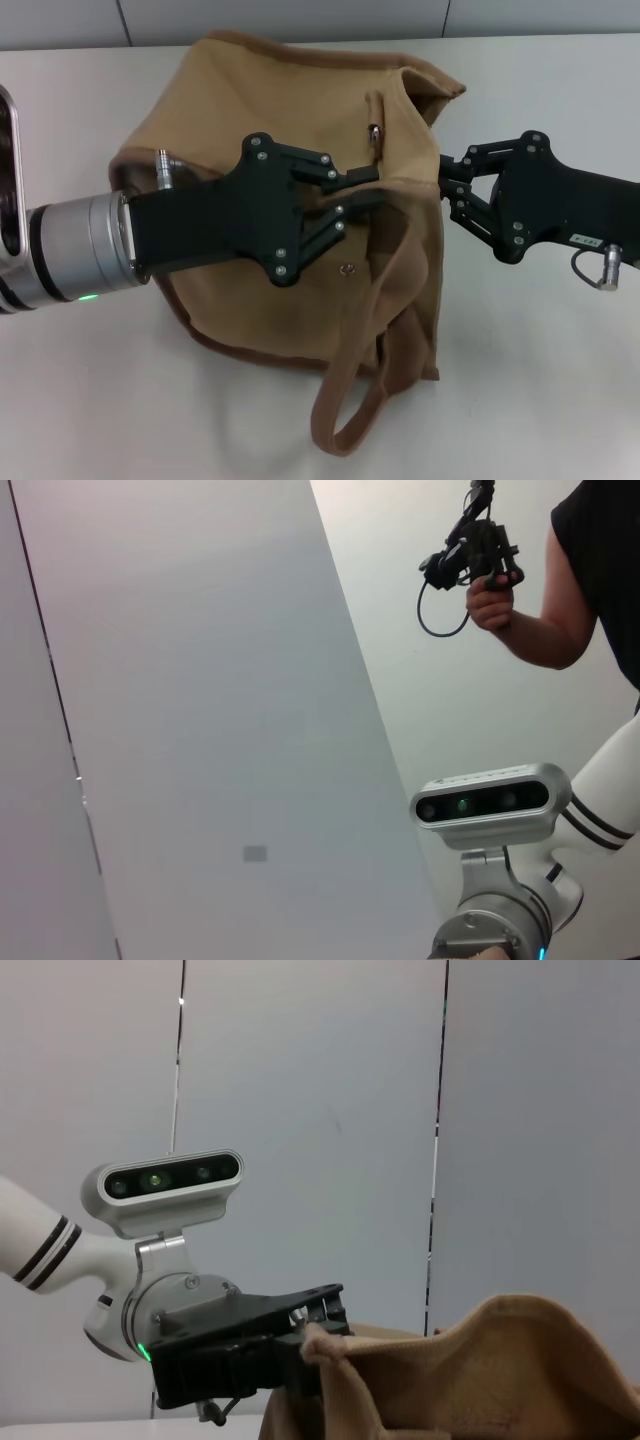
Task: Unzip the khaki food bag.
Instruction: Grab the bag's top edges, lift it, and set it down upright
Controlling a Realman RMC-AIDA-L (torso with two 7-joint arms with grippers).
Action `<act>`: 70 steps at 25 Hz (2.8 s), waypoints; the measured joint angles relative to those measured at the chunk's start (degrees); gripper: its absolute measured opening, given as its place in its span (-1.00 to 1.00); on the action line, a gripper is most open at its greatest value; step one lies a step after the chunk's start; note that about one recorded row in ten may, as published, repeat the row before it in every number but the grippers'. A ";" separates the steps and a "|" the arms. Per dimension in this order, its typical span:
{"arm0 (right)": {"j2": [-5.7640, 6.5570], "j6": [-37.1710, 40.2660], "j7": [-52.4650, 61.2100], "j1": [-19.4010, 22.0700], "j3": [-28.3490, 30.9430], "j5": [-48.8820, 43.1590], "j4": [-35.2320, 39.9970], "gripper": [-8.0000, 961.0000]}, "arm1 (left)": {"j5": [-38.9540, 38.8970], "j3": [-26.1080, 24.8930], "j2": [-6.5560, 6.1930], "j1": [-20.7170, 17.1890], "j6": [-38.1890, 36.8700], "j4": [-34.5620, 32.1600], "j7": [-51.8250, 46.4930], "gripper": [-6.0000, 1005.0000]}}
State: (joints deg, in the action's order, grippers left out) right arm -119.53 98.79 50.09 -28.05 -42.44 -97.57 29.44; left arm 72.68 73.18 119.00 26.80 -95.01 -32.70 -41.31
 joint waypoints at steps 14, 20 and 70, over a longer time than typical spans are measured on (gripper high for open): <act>-0.01 0.00 -0.05 -0.32 0.03 0.18 -0.77 -0.80 | 0.00 0.00 0.00 0.00 -0.62 0.00 0.00 -0.81; -0.01 0.00 -0.08 -0.54 0.14 0.20 -1.24 -0.80 | 0.00 -0.09 0.00 0.00 -0.62 0.00 0.00 -0.81; 1.04 -1.82 -4.30 9.83 1.15 0.02 -4.87 -0.79 | -13.84 -5.55 -0.26 -3.31 -3.81 0.54 -0.51 -0.82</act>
State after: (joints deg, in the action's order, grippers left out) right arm -118.49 96.97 45.79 -18.22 -41.28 -97.55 24.58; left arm 58.84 67.63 118.74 23.49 -98.82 -32.16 -41.82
